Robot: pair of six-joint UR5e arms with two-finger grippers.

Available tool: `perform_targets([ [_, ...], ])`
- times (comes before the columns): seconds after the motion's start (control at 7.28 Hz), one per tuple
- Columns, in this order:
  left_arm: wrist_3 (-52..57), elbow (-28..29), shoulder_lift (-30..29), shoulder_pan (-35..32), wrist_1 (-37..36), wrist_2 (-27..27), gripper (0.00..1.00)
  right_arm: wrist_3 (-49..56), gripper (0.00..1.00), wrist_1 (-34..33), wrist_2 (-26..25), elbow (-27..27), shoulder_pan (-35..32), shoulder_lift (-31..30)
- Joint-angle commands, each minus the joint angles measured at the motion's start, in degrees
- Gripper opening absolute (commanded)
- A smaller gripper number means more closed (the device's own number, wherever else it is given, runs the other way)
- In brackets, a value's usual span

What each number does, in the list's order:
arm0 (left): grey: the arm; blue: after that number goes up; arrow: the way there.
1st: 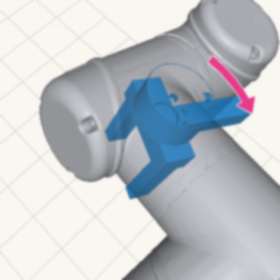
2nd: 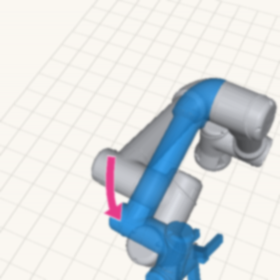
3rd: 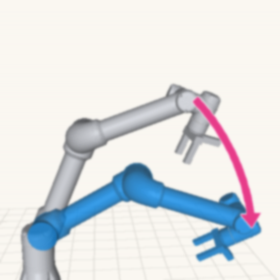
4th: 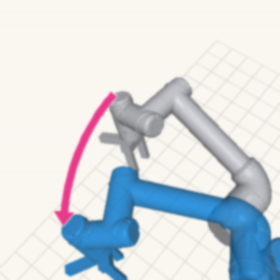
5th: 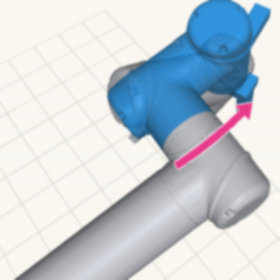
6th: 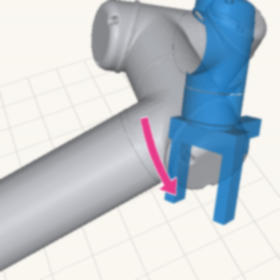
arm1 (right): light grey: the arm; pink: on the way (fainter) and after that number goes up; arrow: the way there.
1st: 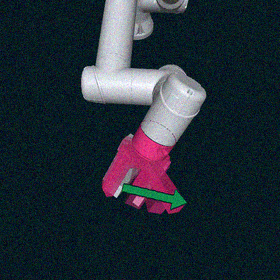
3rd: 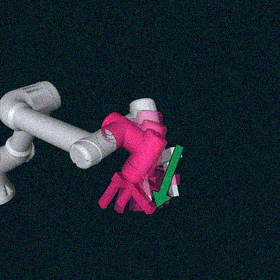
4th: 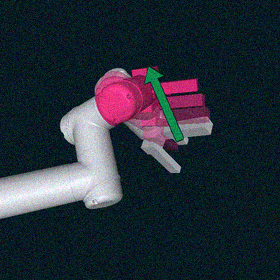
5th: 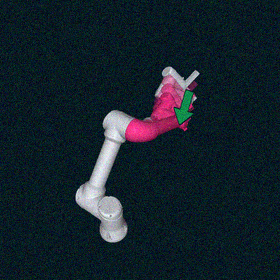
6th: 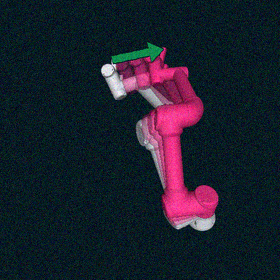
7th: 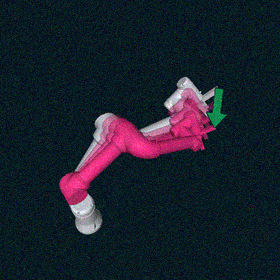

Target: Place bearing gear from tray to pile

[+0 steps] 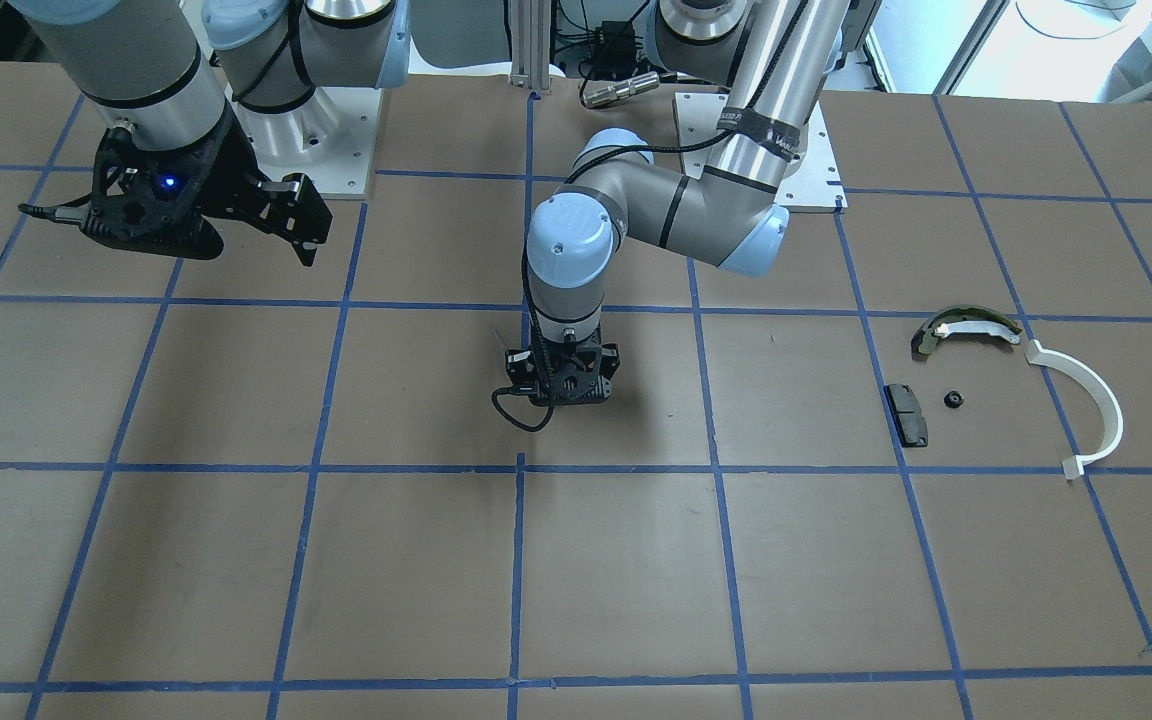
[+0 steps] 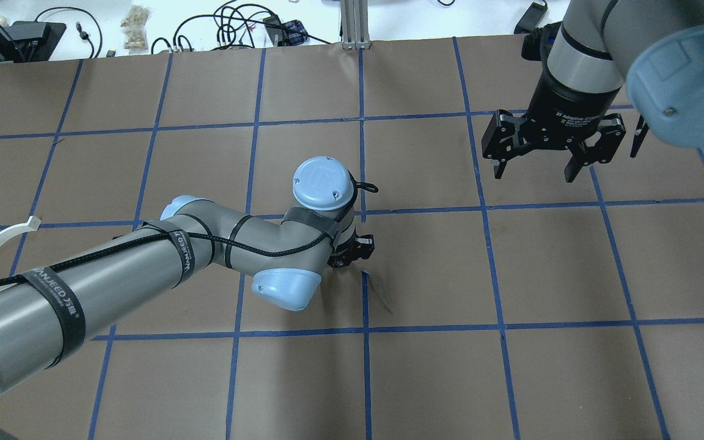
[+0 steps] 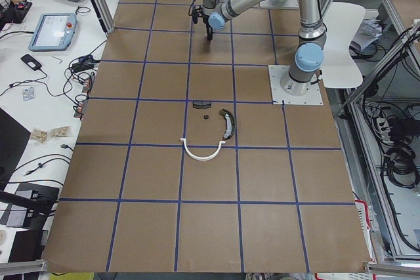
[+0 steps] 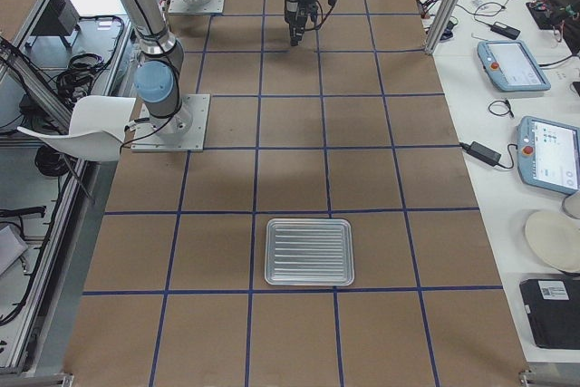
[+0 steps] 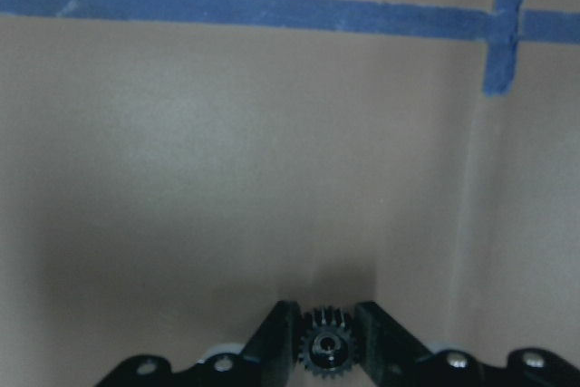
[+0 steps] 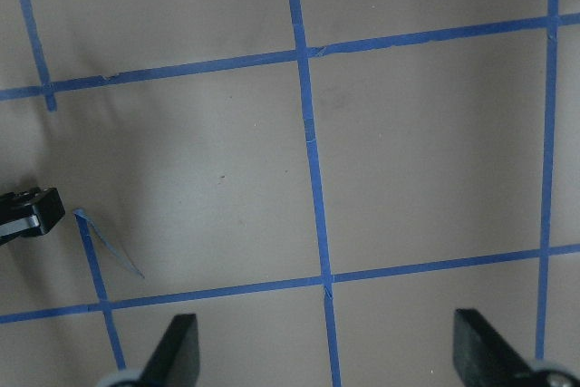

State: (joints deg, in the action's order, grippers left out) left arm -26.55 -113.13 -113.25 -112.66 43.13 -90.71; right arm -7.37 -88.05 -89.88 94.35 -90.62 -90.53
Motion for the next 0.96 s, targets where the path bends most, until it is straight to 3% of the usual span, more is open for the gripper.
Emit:
perform_targets([
  [0.0, 2.10, 0.80, 4.23, 0.16, 4.55, -0.08, 0.00, 0.51, 1.00, -0.10, -0.21, 0.05, 0.00, 0.00],
  [0.27, 5.62, 0.89, 11.09, 4.95, 12.30, -0.87, 0.00, 0.86, 1.00, 0.25, 0.14, 0.05, 0.00, 0.00],
  [0.55, 20.39, 1.16, 14.70, 19.86, 18.90, -3.41, 0.00, 0.51, 1.00, -0.10, -0.03, 0.05, 0.26, 0.00],
  [0.82, 36.82, 0.81, 15.51, 34.63, 19.28, -3.86, 0.00, 0.25, 1.00, -0.98, -0.03, 0.05, 1.14, 0.00],
])
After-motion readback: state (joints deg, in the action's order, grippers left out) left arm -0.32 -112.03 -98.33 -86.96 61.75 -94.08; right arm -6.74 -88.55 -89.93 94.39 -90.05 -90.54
